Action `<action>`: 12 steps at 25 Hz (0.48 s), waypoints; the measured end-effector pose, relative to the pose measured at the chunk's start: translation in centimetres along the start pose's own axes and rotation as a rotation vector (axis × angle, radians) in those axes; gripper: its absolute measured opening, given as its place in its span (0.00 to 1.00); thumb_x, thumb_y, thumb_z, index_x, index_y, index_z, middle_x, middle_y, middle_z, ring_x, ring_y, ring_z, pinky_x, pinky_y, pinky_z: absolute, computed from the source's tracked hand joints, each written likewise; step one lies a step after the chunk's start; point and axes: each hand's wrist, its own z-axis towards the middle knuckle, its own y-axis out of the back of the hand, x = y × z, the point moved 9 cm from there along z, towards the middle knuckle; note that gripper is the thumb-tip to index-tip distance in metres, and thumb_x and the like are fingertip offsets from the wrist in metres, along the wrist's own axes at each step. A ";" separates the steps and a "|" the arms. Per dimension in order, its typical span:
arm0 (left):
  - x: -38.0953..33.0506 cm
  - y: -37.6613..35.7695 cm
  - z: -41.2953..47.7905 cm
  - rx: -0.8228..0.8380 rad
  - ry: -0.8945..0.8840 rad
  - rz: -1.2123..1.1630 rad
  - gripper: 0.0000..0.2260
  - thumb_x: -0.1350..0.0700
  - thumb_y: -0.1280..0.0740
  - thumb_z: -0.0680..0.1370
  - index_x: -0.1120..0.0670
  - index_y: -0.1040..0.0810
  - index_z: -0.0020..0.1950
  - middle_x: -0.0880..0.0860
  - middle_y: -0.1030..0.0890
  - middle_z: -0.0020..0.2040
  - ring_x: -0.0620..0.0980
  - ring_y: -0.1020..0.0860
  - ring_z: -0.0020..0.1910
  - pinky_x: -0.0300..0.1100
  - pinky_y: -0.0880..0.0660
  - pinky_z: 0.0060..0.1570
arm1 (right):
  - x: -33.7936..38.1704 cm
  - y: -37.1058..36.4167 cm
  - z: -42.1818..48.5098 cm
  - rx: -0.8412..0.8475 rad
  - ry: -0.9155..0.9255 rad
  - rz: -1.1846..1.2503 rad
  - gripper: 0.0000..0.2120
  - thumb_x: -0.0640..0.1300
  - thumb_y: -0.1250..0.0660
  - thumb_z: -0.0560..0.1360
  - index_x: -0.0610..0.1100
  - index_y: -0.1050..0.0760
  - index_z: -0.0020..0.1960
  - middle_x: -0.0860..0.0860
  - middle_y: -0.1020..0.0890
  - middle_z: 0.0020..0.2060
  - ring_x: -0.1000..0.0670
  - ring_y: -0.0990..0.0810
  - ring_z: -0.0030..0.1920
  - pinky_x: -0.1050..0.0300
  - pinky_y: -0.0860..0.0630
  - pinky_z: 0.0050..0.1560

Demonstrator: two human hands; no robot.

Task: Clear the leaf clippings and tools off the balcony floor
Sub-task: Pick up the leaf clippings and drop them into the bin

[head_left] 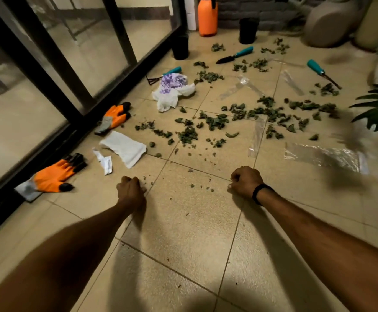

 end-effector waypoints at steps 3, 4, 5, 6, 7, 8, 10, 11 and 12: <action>-0.1 -0.1 0.1 -0.136 -0.097 -0.140 0.09 0.52 0.36 0.81 0.54 0.25 0.43 0.58 0.26 0.51 0.60 0.27 0.52 0.47 0.32 0.45 | 1.3 -3.2 -0.8 0.002 0.026 -0.054 0.12 0.44 0.21 0.67 0.42 0.24 0.41 0.47 0.22 0.40 0.48 0.24 0.42 0.57 0.27 0.39; -0.5 0.0 -0.1 -0.175 -0.132 -0.174 0.08 0.54 0.37 0.81 0.54 0.23 0.43 0.57 0.25 0.49 0.59 0.27 0.51 0.46 0.33 0.44 | 2.4 -4.0 -0.9 -0.018 0.042 -0.040 0.14 0.44 0.22 0.67 0.42 0.27 0.38 0.47 0.23 0.37 0.48 0.26 0.40 0.55 0.29 0.37; -1.0 0.2 -0.5 -0.206 -0.142 -0.206 0.07 0.56 0.37 0.81 0.53 0.21 0.46 0.56 0.25 0.50 0.57 0.26 0.51 0.45 0.32 0.45 | 3.6 -4.9 -0.9 -0.037 0.061 -0.024 0.15 0.43 0.22 0.68 0.43 0.30 0.35 0.48 0.25 0.35 0.49 0.27 0.38 0.54 0.28 0.37; -1.6 0.5 -1.1 -0.248 -0.144 -0.249 0.08 0.58 0.38 0.81 0.54 0.19 0.50 0.56 0.24 0.51 0.56 0.26 0.52 0.45 0.31 0.47 | 4.9 -5.7 -0.9 -0.053 0.084 -0.004 0.17 0.41 0.23 0.69 0.44 0.33 0.34 0.49 0.28 0.34 0.50 0.29 0.37 0.53 0.27 0.38; -2.0 0.6 -1.6 -0.283 -0.132 -0.296 0.09 0.59 0.38 0.81 0.55 0.18 0.53 0.56 0.23 0.52 0.56 0.26 0.52 0.45 0.30 0.48 | 6.1 -6.5 -0.8 -0.068 0.104 0.016 0.19 0.40 0.25 0.71 0.45 0.35 0.33 0.49 0.30 0.34 0.50 0.29 0.37 0.53 0.28 0.39; -2.5 0.6 -2.0 -0.326 -0.129 -0.327 0.09 0.60 0.37 0.81 0.55 0.17 0.54 0.56 0.23 0.52 0.56 0.26 0.51 0.44 0.30 0.48 | 7.3 -7.2 -0.5 -0.075 0.108 0.039 0.18 0.39 0.27 0.72 0.46 0.36 0.34 0.49 0.32 0.36 0.50 0.29 0.40 0.55 0.30 0.40; -3.6 0.4 -2.5 -0.350 -0.141 -0.383 0.09 0.61 0.37 0.80 0.55 0.17 0.54 0.55 0.22 0.51 0.55 0.25 0.51 0.43 0.30 0.47 | 9.2 -8.5 0.3 -0.062 0.121 0.016 0.11 0.40 0.32 0.76 0.46 0.35 0.43 0.49 0.34 0.43 0.50 0.32 0.46 0.58 0.35 0.46; -4.2 0.6 -2.0 -0.338 -0.141 -0.402 0.09 0.61 0.37 0.80 0.55 0.17 0.54 0.55 0.22 0.51 0.54 0.25 0.51 0.43 0.31 0.47 | 10.1 -8.9 0.8 -0.064 0.145 -0.011 0.10 0.42 0.34 0.77 0.46 0.37 0.47 0.48 0.34 0.46 0.50 0.35 0.48 0.57 0.37 0.48; -4.7 0.7 -1.1 -0.330 -0.137 -0.425 0.09 0.61 0.37 0.81 0.55 0.17 0.55 0.55 0.22 0.51 0.55 0.25 0.51 0.42 0.31 0.47 | 11.0 -9.1 1.6 -0.067 0.157 -0.026 0.11 0.43 0.35 0.77 0.45 0.38 0.49 0.48 0.35 0.47 0.50 0.37 0.48 0.56 0.37 0.49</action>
